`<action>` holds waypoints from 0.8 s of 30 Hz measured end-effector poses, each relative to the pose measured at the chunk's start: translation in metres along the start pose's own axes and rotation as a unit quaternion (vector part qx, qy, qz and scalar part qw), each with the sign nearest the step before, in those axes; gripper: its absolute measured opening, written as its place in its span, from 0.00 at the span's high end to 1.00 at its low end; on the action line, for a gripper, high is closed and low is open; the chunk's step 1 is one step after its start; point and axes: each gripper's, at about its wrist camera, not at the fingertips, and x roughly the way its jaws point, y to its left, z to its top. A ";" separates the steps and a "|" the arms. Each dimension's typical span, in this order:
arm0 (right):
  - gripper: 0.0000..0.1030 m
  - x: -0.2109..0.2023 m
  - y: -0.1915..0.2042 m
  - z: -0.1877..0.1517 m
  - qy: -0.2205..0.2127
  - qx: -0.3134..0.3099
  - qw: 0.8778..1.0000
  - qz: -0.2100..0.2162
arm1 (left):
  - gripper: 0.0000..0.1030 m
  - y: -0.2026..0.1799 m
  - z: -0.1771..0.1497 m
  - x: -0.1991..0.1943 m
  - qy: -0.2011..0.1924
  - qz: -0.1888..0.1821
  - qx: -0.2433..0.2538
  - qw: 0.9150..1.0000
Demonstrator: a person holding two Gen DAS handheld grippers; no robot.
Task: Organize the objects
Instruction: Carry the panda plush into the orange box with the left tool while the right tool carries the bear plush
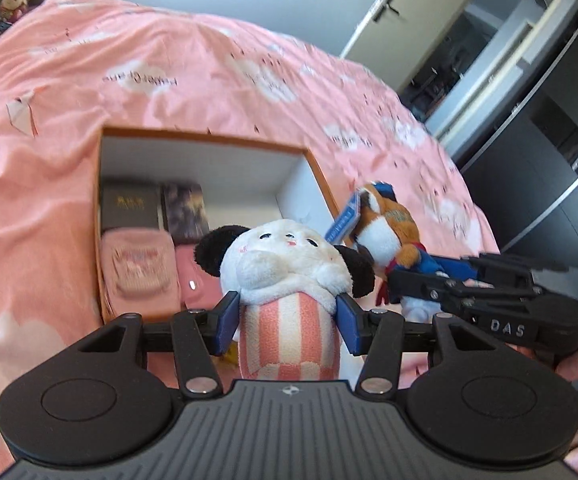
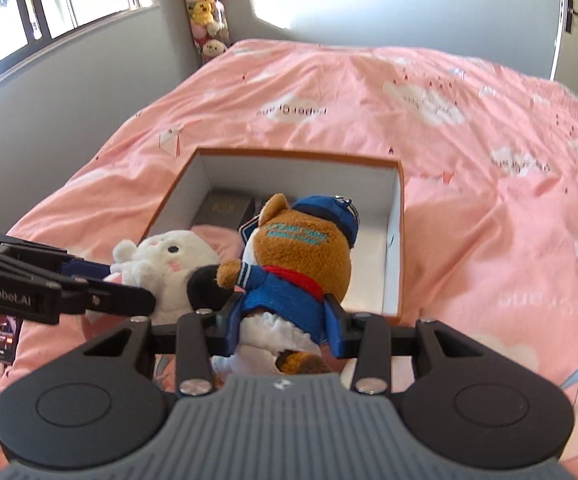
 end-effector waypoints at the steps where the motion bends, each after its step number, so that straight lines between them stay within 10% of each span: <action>1: 0.58 0.000 -0.001 0.005 -0.007 -0.002 1.000 -0.001 | 0.43 0.001 0.006 0.000 -0.010 0.006 0.000 1.000; 10: 0.58 0.037 -0.032 0.039 -0.006 0.025 0.999 0.024 | 0.43 0.017 0.044 0.039 -0.041 0.025 -0.065 0.997; 24: 0.59 0.119 -0.069 0.035 0.085 0.020 0.996 0.003 | 0.43 0.028 0.029 0.140 0.032 0.044 -0.131 0.990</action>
